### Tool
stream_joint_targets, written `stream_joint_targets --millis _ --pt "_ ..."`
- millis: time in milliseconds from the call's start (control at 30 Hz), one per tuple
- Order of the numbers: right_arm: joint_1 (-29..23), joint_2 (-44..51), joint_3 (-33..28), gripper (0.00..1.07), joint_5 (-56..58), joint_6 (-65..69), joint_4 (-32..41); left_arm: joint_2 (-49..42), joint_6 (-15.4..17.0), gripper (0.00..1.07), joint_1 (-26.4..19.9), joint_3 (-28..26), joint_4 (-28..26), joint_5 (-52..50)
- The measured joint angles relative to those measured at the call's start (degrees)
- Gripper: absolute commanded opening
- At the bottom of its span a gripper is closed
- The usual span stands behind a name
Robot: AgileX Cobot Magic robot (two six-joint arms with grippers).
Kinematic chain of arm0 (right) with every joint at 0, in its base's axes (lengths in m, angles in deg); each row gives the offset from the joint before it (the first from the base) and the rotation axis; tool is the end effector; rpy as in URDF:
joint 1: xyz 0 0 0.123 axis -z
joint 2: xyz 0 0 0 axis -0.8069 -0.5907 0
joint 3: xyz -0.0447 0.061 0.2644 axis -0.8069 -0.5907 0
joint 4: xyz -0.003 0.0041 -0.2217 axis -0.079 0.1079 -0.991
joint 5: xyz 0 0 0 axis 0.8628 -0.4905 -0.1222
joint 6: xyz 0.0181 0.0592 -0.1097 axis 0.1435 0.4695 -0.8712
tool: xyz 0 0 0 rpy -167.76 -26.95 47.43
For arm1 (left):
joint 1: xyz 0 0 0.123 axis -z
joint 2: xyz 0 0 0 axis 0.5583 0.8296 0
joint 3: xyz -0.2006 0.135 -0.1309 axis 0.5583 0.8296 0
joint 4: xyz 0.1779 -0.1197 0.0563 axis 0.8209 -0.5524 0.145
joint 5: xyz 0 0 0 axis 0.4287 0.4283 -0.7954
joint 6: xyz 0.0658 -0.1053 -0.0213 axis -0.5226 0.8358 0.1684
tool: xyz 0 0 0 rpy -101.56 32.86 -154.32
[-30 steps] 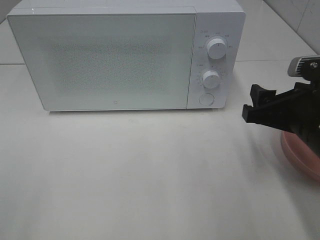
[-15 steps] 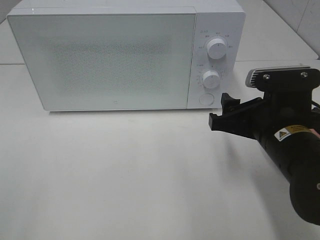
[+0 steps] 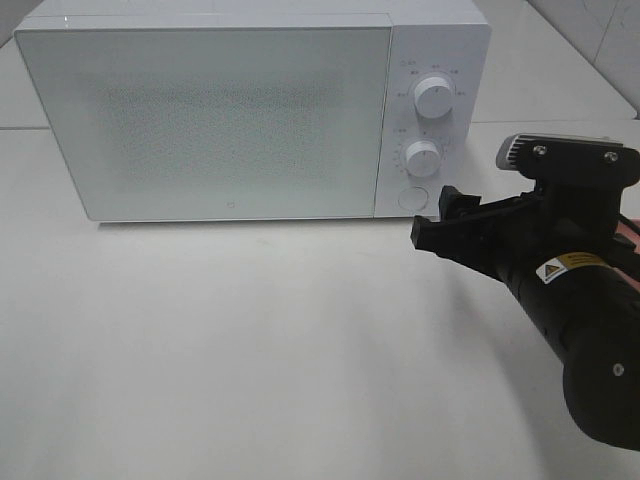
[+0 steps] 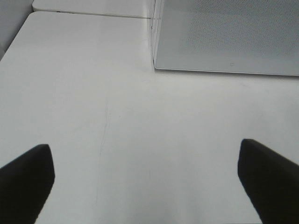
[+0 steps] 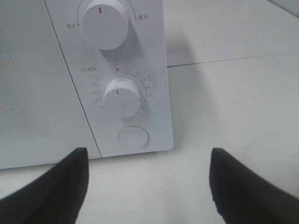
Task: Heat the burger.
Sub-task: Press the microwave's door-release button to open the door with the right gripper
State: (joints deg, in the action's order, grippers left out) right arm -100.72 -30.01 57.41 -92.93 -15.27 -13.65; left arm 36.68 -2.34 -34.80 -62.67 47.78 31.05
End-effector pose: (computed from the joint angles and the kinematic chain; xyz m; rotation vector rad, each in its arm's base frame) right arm 0.2363 0.1178 0.1690 0.1471 1.7374 0.0981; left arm 0.0083 -0.0108 0.2508 -0.0179 2.0346 -0.1152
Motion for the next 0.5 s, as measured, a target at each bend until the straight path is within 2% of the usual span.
stream_joint_targets --millis 67,100,167,233,267,300,333,367,400,433,467,500 --pt "0.0 0.0 0.0 0.59 0.06 8.54 0.0 0.0 0.0 1.0 0.0 0.0 0.0 0.0" --pt "0.0 0.0 0.0 0.59 0.06 8.54 0.0 0.0 0.0 1.0 0.0 0.0 0.0 0.0" --pt "0.0 0.0 0.0 0.51 0.34 18.16 0.0 0.0 0.0 1.0 0.0 0.0 0.0 0.0" --pt "0.0 0.0 0.0 0.48 0.63 21.54 0.0 0.0 0.0 1.0 0.0 0.0 0.0 0.0" --pt "0.0 0.0 0.0 0.41 1.03 27.85 0.0 0.0 0.0 1.0 0.0 0.0 0.0 0.0" --pt "0.0 0.0 0.0 0.41 1.03 27.85 0.0 0.0 0.0 1.0 0.0 0.0 0.0 0.0" --pt "0.0 0.0 0.0 0.37 1.32 30.08 0.0 0.0 0.0 1.0 0.0 0.0 0.0 0.0" --pt "0.0 0.0 0.0 0.29 1.83 35.41 0.0 0.0 0.0 1.0 0.0 0.0 0.0 0.0" --pt "0.0 0.0 0.0 0.29 1.83 35.41 0.0 0.0 0.0 1.0 0.0 0.0 0.0 0.0" --pt "0.0 0.0 0.0 0.24 1.95 37.36 0.0 0.0 0.0 1.0 0.0 0.0 0.0 0.0" --pt "0.0 0.0 0.0 0.16 2.23 42.06 0.0 0.0 0.0 1.0 0.0 0.0 0.0 0.0" --pt "0.0 0.0 0.0 0.16 2.23 42.06 0.0 0.0 0.0 1.0 0.0 0.0 0.0 0.0"
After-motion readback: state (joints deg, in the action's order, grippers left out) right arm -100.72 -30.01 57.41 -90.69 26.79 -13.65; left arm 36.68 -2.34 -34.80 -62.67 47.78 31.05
